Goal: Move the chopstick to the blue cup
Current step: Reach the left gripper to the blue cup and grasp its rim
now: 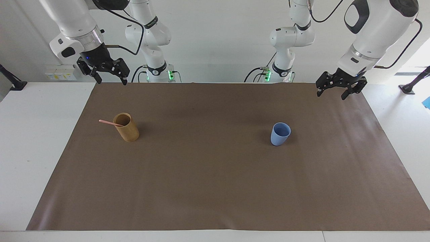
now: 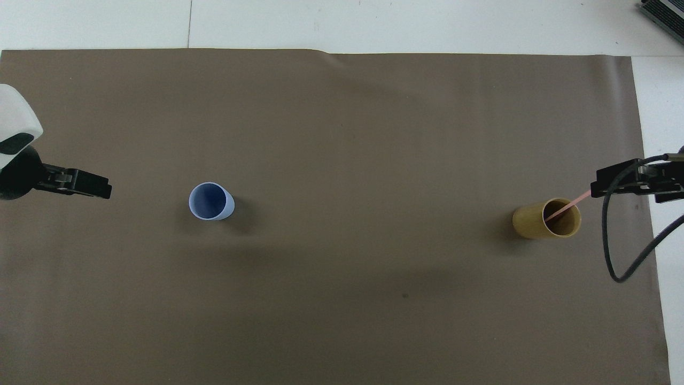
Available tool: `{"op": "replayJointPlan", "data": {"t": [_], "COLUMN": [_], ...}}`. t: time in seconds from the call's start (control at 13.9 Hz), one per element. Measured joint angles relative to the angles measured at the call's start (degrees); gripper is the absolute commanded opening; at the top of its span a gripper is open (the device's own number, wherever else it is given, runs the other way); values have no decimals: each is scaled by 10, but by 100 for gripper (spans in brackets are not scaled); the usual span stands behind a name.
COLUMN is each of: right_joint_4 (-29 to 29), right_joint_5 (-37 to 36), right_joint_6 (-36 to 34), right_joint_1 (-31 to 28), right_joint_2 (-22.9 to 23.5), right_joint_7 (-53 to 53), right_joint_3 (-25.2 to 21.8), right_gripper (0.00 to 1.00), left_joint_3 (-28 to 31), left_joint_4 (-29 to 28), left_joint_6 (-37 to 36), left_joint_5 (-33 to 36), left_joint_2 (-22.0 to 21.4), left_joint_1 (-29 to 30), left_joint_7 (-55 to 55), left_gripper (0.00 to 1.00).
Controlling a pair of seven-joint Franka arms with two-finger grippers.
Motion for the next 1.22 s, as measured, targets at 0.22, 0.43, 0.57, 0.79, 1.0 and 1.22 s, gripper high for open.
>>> {"op": "replayJointPlan", "data": {"t": [0.22, 0.43, 0.57, 0.79, 1.0, 1.22], "right_joint_4": [0, 0, 0, 0, 0, -1], "right_joint_5": [0, 0, 0, 0, 0, 0], "right_joint_6": [0, 0, 0, 0, 0, 0], "right_joint_1": [0, 0, 0, 0, 0, 0], "right_joint_2": [0, 0, 0, 0, 0, 0], "right_joint_7": [0, 0, 0, 0, 0, 0], "right_joint_3": [-1, -1, -1, -2, -2, -2], "right_gripper": [100, 100, 100, 100, 100, 100], "left_joint_3": [-3, -5, -5, -5, -6, -7], "left_joint_4": [-61, -98, -113, -129, -162, -197], "left_joint_6": [80, 129, 158, 202, 255, 295], "left_joint_5": [0, 0, 0, -2, -2, -2], "left_joint_2": [6, 15, 26, 56, 79, 82], "left_joint_1": [-19, -40, -42, -52, -67, -74], "left_joint_7": [-52, -89, -99, -140, -166, -169], "left_gripper": [100, 100, 100, 100, 100, 95]}}
